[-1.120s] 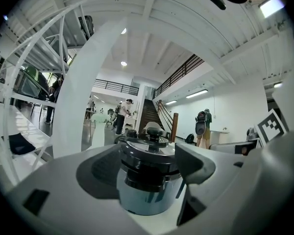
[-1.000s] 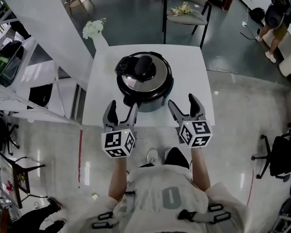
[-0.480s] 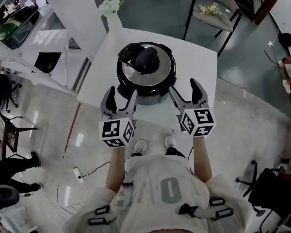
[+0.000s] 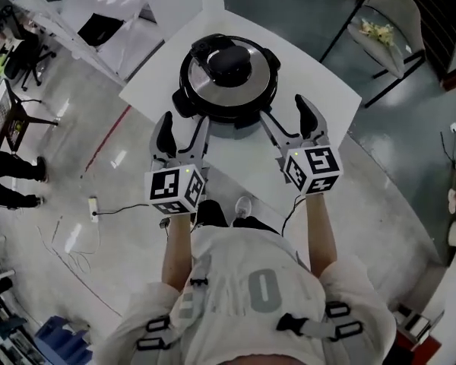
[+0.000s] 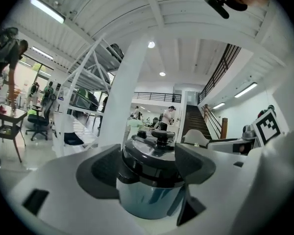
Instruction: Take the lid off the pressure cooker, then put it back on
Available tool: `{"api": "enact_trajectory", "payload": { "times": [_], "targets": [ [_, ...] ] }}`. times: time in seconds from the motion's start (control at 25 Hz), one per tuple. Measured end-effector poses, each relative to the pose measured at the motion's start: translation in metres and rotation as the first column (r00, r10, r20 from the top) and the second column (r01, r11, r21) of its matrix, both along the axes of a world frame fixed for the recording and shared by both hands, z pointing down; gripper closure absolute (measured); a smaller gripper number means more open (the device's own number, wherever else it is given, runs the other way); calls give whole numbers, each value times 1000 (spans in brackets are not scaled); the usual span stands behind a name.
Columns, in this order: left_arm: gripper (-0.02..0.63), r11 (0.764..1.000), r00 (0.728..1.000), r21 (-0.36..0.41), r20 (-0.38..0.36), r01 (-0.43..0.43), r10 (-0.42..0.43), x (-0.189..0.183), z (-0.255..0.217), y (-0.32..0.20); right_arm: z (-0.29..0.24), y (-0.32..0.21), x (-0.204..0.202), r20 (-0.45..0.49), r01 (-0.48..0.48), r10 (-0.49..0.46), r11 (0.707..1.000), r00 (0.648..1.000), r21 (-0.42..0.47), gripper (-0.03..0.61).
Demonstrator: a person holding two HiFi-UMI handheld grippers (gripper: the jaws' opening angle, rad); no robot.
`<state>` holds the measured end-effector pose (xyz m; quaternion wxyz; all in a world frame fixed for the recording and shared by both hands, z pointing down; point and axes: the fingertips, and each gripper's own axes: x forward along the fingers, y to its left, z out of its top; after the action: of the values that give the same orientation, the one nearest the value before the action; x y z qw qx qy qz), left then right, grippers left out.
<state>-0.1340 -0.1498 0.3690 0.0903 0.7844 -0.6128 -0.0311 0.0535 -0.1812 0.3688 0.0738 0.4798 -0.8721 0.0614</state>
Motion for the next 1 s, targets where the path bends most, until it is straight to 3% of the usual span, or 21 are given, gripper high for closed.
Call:
{"api": "enact_trajectory", "payload": {
  "times": [0.44, 0.64, 0.72, 0.88, 1.0],
  "targets": [
    [281, 995, 995, 5, 25, 101, -101, -15, -5, 12, -2, -9, -9, -50, 131, -130, 991, 990, 20, 210],
    [279, 998, 995, 6, 77, 59, -59, -8, -16, 0, -12, -18, -4, -103, 177, -173, 983, 980, 36, 210],
    [279, 1000, 992, 17, 122, 23, -25, -2, -26, -11, -21, -26, -11, -161, 266, -256, 963, 953, 46, 210],
    [273, 998, 966, 41, 255, -46, 34, 14, -45, -40, -23, -47, -37, -313, 487, -460, 874, 831, 10, 210],
    [255, 996, 944, 33, 321, -87, 72, 26, -47, -60, -17, -68, -50, -364, 560, -530, 828, 766, -27, 210]
  ]
}}
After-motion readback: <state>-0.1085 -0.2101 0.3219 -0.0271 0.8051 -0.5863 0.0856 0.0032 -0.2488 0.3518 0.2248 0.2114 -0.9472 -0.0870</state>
